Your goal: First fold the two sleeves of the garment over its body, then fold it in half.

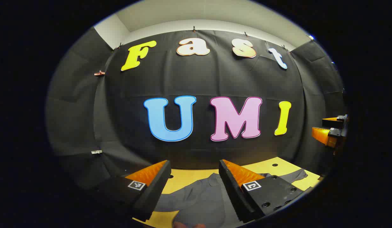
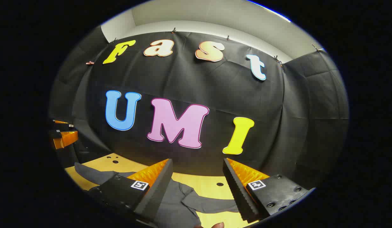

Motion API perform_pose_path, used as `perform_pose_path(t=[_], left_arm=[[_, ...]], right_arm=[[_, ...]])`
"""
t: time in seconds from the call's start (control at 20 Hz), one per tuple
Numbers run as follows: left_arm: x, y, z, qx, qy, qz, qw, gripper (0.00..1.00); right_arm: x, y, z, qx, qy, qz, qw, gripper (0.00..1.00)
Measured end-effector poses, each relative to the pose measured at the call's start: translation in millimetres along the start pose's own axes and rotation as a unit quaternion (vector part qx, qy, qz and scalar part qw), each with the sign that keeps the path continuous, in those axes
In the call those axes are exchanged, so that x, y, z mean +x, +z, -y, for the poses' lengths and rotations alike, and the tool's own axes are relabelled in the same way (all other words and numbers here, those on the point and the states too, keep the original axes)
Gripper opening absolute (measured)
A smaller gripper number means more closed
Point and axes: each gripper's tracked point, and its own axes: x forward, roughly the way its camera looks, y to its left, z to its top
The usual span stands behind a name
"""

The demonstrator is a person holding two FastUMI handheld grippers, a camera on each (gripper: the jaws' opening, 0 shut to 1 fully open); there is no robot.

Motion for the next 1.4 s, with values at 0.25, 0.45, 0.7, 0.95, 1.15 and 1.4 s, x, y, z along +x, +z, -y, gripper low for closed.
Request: perform_pose_path(t=[0.25,0.45,0.7,0.95,1.15,1.4], left_arm=[[-1,-3,6,0.008,-0.006,-0.004,1.0,0.95],[-1,-6,13,0.012,-0.011,-0.007,1.0,0.95],[-1,-7,21,0.014,-0.017,-0.008,1.0,0.95],[2,-8,29,0.019,-0.023,-0.008,1.0,0.95],[2,-12,38,0.017,-0.025,-0.014,0.999,0.95],[5,-24,52,0.019,-0.03,-0.028,0.999,0.95]], right_arm=[[0,-3,2,0.0,0.001,0.0,1.0,0.97],[0,-6,2,-0.002,0.005,-0.003,1.0,0.97],[-1,-6,8,-0.004,0.004,-0.002,1.0,0.97],[4,-10,16,-0.002,0.0,-0.008,1.0,0.97],[17,-24,31,-0.013,-0.001,-0.021,1.0,0.97],[45,-62,85,0.021,-0.035,-0.06,0.997,0.97]])
